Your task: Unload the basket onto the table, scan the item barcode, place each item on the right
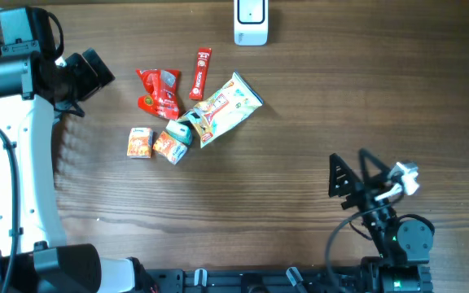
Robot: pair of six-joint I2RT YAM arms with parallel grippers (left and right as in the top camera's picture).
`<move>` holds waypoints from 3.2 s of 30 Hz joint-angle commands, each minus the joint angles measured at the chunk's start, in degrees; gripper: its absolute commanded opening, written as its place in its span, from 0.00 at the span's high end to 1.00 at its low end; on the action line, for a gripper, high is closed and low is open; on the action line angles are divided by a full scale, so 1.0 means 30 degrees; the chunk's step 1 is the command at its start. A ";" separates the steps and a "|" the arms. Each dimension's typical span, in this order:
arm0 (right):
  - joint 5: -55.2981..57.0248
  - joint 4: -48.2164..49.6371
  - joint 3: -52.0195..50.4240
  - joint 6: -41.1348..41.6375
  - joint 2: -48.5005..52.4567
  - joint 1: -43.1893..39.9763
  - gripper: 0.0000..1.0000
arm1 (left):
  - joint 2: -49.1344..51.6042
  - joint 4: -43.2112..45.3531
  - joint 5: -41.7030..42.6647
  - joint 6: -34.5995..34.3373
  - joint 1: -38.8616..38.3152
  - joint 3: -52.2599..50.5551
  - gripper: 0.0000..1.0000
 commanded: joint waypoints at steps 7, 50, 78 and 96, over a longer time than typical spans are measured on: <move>-0.4036 0.5727 0.0000 1.1978 0.0007 0.0080 0.00 | 0.0007 -0.0051 -0.0255 -0.0197 -0.0066 0.0189 0.00; 0.2004 -1.8068 2.6141 -0.6455 2.5813 0.5326 0.00 | 0.0546 -0.3898 0.4830 0.3220 -0.3424 -0.2535 0.00; 0.3541 -1.9606 2.5959 -0.6433 2.5857 0.5333 0.00 | 0.0619 1.0295 0.4073 -0.5938 -0.5268 -1.2582 0.27; 0.3548 -1.9671 2.5959 -0.6455 2.5857 0.5333 0.00 | 0.2404 1.1264 0.4794 -0.8837 -0.5289 -1.2575 0.59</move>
